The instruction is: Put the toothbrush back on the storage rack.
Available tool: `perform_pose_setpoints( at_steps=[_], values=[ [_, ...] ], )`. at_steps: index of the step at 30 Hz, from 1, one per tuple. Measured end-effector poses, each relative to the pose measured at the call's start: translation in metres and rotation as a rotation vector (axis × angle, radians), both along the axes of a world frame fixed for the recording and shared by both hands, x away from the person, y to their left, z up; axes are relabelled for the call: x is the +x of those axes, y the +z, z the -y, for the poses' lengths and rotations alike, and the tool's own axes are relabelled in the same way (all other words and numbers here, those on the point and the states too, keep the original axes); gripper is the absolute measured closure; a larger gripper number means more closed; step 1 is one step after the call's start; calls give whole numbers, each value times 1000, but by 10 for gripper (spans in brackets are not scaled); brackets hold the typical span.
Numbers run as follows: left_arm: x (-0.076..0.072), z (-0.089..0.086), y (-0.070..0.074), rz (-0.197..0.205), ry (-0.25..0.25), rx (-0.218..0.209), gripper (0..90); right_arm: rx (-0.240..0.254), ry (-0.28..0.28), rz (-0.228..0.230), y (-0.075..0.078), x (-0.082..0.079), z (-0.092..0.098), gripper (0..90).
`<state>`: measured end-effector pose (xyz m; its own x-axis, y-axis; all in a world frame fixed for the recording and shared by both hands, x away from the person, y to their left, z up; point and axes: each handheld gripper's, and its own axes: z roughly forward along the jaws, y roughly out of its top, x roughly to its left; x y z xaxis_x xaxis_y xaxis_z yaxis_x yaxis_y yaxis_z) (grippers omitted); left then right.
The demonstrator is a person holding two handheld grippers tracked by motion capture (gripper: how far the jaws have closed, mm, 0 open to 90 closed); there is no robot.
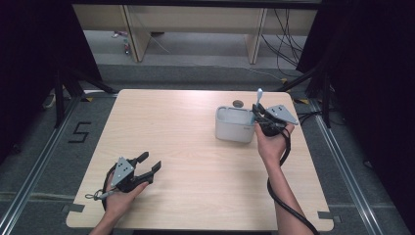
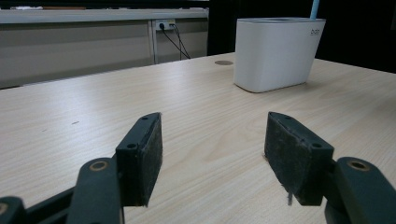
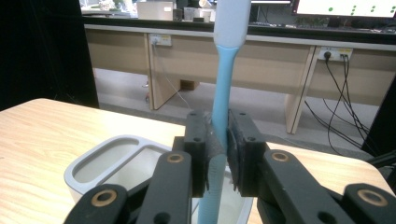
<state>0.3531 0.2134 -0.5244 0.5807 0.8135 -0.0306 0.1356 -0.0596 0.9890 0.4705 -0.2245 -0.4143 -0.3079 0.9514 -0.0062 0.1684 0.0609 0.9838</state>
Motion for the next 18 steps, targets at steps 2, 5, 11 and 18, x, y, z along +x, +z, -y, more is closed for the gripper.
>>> perform_pose_setpoints(
  at_steps=[2, 5, 11, 18],
  values=[
    [0, 0, 0, -1, 1, -1, 366, -4, -4, -6, -1, 0, 0, 790],
    [0, 0, 0, 0, 0, -2, 366, -5, -4, -11, -4, 0, 1, 790],
    [0, 0, 0, 0, 0, 1, 366, 5, 0, -30, -9, 1, 0, 789],
    [0, 0, 0, 0, 0, 1, 366, 9, 3, -38, -15, 2, -1, 789]
  ],
)
